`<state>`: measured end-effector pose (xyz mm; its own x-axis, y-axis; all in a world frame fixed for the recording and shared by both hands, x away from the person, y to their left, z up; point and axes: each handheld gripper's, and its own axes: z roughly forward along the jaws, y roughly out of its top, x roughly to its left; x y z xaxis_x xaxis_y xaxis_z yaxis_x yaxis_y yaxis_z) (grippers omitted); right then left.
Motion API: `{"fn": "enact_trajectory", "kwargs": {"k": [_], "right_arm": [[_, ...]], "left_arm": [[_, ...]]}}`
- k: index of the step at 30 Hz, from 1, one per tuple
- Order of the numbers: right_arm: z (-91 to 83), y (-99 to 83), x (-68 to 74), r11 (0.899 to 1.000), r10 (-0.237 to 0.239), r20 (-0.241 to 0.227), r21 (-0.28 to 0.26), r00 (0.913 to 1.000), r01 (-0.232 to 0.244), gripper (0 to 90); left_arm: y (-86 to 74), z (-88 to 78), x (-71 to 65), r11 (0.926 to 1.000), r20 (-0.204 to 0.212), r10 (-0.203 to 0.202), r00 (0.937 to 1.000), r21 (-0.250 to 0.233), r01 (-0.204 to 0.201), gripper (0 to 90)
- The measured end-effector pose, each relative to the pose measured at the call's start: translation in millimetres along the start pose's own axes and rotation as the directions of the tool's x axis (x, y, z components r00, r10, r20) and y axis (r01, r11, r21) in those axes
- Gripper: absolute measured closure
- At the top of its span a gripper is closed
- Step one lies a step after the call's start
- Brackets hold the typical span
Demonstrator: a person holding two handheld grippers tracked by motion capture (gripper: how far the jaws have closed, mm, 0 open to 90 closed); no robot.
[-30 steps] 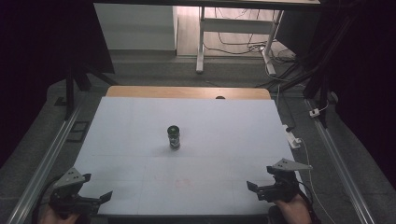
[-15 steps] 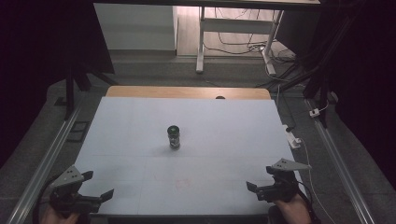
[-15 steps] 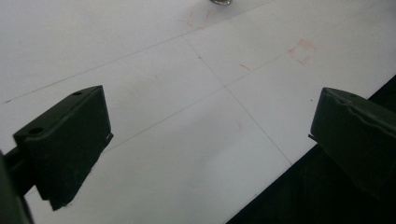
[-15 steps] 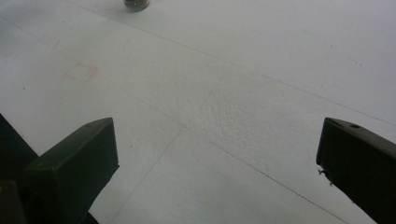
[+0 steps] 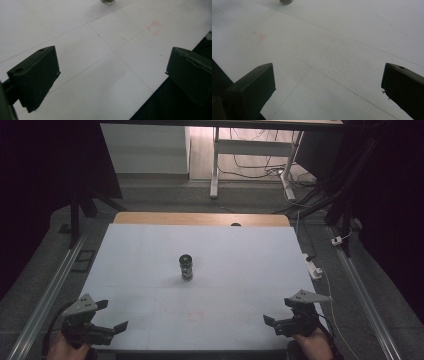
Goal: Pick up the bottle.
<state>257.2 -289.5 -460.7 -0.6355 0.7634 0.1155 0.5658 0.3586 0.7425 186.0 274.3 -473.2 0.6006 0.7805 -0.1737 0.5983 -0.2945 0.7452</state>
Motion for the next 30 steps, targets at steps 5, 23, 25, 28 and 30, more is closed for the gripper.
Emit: {"fn": "enact_trajectory", "kwargs": {"k": [5,23,25,28,30], "right_arm": [[0.4,0.1,0.3,1.000,-0.005,0.001,0.003,1.0000,0.005,0.0],[1.9,0.9,0.5,1.000,-0.009,-0.006,0.019,0.9999,0.009,0.0],[2.0,0.9,0.5,1.000,-0.008,-0.006,0.019,0.9999,0.008,0.0],[2.1,1.0,0.4,1.000,-0.009,-0.006,0.019,0.9999,0.009,0.0],[2.2,1.0,0.3,1.000,-0.009,-0.007,0.019,0.9999,0.009,0.0]], "left_arm": [[4.6,6.8,-0.4,0.9998,0.004,0.021,0.9998,-0.007,-0.021,0.0],[26.3,38.2,1.2,0.9984,0.022,0.056,0.9982,-0.014,-0.056,0.0],[30.5,43.0,1.2,0.9980,0.020,0.064,0.9978,-0.004,-0.064,0.0],[37.0,50.5,1.5,0.9973,0.020,0.073,0.9971,0.004,-0.073,0.0],[41.5,55.5,1.8,0.9972,0.019,0.075,0.9970,0.005,-0.075,0.0]]}}
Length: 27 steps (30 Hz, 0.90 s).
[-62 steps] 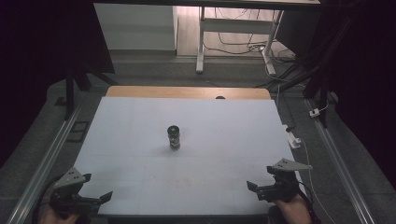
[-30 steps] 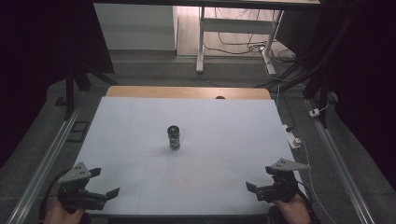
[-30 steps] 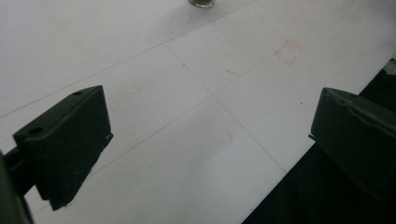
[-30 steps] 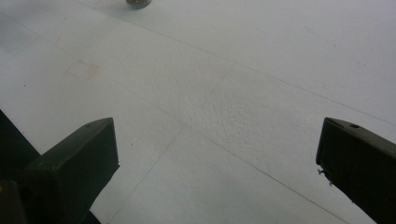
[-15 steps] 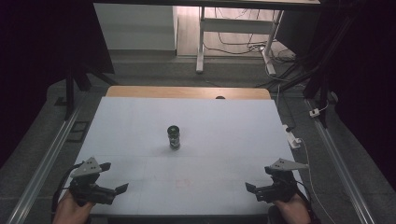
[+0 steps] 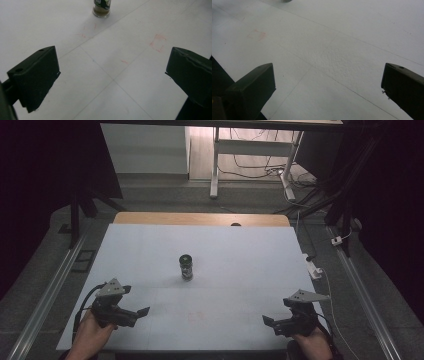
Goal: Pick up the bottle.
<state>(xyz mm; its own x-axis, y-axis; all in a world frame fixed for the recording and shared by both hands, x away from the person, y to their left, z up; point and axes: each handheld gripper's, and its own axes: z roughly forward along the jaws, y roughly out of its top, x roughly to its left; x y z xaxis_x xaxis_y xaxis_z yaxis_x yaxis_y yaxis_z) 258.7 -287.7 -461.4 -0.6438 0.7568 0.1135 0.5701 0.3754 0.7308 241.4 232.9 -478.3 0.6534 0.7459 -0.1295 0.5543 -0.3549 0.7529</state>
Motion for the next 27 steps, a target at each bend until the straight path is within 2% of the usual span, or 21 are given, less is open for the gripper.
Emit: {"fn": "enact_trajectory", "kwargs": {"k": [7,20,27], "right_arm": [[-0.1,0.0,0.3,1.000,-0.002,-0.001,-0.002,1.0000,0.002,0.0],[0.0,-0.1,0.3,1.000,-0.005,-0.001,-0.003,1.0000,0.005,0.0],[0.2,0.0,0.6,1.000,-0.005,-0.001,-0.001,1.0000,0.005,0.0]], "left_arm": [[16.2,14.9,4.7,0.9999,0.019,-0.006,0.9998,-0.014,0.007,0.0],[48.4,45.6,17.7,0.9994,0.009,0.036,0.9993,-0.002,-0.036,0.0],[61.0,66.5,21.2,0.9978,0.019,0.064,0.9978,0.014,-0.065,0.0]]}}
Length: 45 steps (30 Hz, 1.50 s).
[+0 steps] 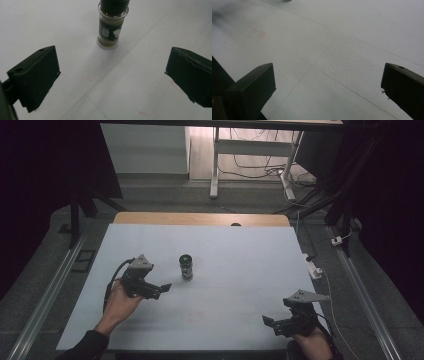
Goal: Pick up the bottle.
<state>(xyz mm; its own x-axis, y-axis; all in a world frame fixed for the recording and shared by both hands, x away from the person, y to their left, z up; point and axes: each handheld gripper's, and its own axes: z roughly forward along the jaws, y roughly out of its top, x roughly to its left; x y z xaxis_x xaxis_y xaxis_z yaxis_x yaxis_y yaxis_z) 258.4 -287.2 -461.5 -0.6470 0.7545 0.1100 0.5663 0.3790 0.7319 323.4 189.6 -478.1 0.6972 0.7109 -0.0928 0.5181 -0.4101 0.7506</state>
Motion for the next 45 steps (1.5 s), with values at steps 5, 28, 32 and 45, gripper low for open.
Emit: {"fn": "enact_trajectory", "kwargs": {"k": [5,28,32,45], "right_arm": [[0.1,0.0,-0.3,1.000,-0.002,0.001,0.002,1.0000,0.002,0.0],[0.4,0.1,-0.2,1.000,-0.002,-0.003,0.007,1.0000,0.002,0.0],[0.3,-0.1,-0.1,1.000,-0.003,-0.003,0.006,1.0000,0.003,0.0],[0.6,-0.1,0.4,1.000,-0.007,-0.003,0.007,1.0000,0.007,0.0]], "left_arm": [[10.1,16.6,1.8,0.9999,0.024,0.004,0.9997,0.009,-0.005,0.0],[30.4,87.8,8.5,0.9949,0.018,0.075,0.9970,0.066,-0.076,0.0],[29.4,97.2,9.2,0.9937,0.017,0.079,0.9967,0.078,-0.080,0.1],[23.9,99.3,10.0,0.9922,0.018,0.114,0.9934,0.050,-0.114,28.0]]}}
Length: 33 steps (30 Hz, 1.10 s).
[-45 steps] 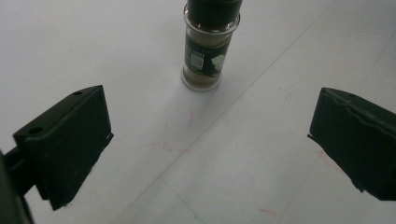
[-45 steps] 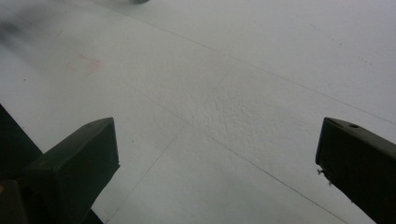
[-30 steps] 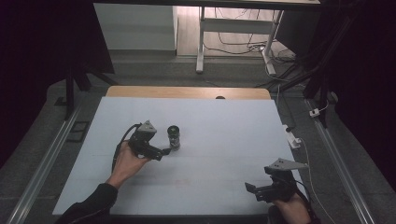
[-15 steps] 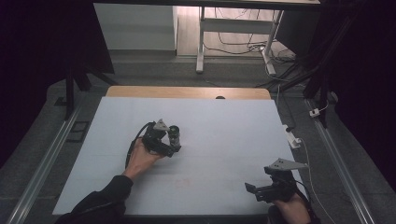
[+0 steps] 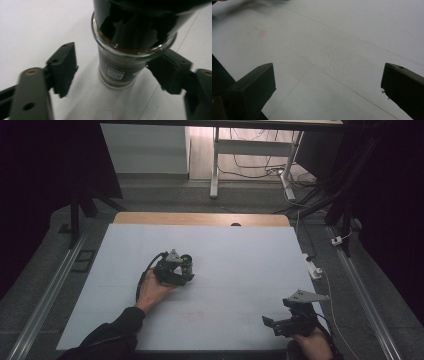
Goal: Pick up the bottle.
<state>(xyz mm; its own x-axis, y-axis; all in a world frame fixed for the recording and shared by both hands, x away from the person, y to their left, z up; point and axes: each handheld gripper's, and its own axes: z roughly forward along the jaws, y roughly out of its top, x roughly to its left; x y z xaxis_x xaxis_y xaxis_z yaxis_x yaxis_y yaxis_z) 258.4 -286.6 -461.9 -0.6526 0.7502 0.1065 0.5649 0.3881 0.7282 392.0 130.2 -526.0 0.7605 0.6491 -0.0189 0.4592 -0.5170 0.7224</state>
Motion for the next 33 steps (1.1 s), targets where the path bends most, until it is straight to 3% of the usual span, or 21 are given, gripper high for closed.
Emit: {"fn": "enact_trajectory", "kwargs": {"k": [5,6,11,26,33], "right_arm": [[0.0,0.0,0.0,1.000,-0.001,-0.001,0.001,1.0000,0.001,0.0],[0.1,0.0,0.0,1.000,-0.001,0.000,0.001,1.0000,0.001,0.0],[0.0,0.0,0.0,1.000,0.000,-0.001,0.000,1.0000,0.000,0.0],[-0.1,0.0,-0.2,1.000,0.000,-0.001,0.001,1.0000,0.000,0.0],[-0.1,-0.1,-0.3,1.000,0.001,-0.002,0.000,1.0000,-0.001,0.0]], "left_arm": [[0.3,0.9,-2.6,0.9998,0.011,0.019,0.9998,-0.007,-0.019,38.8],[0.2,1.0,-3.2,0.9998,0.010,0.020,0.9998,-0.010,-0.020,44.1],[-0.2,0.6,-4.0,0.9997,0.008,0.012,0.9999,-0.022,-0.012,52.9],[-0.4,-0.6,-2.0,0.9997,0.021,-0.007,0.9998,-0.022,0.007,53.6],[5.6,-10.5,-3.7,0.9995,0.028,-0.002,0.9996,-0.032,0.003,53.6]]}}
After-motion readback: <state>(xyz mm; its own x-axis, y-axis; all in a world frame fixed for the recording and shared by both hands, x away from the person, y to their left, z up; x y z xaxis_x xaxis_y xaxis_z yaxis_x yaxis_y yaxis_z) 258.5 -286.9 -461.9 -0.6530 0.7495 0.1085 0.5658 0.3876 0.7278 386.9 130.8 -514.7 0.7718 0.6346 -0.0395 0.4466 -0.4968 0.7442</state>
